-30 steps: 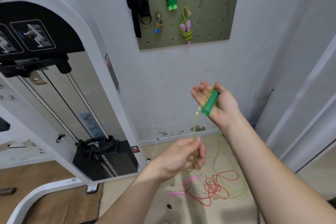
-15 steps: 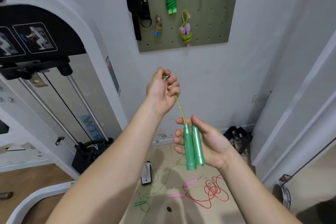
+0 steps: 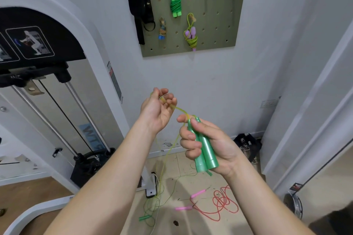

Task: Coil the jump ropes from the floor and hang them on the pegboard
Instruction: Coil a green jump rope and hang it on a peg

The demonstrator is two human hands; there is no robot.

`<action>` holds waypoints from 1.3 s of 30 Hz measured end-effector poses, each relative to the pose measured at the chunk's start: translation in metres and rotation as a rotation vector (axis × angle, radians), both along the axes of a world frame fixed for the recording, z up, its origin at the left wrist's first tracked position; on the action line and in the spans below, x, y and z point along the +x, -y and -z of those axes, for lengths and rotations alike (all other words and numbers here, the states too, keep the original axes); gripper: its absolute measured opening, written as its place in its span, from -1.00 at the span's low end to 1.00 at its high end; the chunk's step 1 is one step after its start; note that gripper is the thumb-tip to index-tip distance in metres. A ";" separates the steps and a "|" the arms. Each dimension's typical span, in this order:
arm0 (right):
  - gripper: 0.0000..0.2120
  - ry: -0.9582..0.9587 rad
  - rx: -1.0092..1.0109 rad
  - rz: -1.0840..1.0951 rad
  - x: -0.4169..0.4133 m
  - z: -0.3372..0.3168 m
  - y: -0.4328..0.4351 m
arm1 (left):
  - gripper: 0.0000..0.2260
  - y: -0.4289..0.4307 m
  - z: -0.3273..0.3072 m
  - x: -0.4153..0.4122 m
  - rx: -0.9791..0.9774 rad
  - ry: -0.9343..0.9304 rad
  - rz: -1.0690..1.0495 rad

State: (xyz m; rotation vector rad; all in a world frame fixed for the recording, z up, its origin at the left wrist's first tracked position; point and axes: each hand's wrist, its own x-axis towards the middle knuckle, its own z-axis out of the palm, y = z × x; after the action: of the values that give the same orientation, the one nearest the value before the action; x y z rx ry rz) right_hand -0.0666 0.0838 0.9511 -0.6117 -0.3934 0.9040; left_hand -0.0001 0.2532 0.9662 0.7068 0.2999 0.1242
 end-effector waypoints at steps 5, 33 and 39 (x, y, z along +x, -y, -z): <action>-0.72 -0.067 0.088 0.031 -0.005 -0.008 -0.004 | -0.60 0.008 0.005 -0.014 0.401 -0.101 0.037; -0.75 -0.010 -0.251 -0.145 -0.008 -0.008 0.007 | -0.84 0.000 -0.040 -0.076 1.554 0.198 0.107; -0.91 -0.009 -0.297 -0.035 -0.005 -0.008 -0.015 | -0.76 -0.013 -0.038 -0.063 1.288 0.201 0.247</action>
State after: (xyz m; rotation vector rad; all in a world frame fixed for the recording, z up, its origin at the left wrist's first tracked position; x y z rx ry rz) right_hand -0.0720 0.0987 0.9591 -0.8746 -0.2634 1.0074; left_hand -0.0632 0.2662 1.0046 1.9836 -0.1118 0.1449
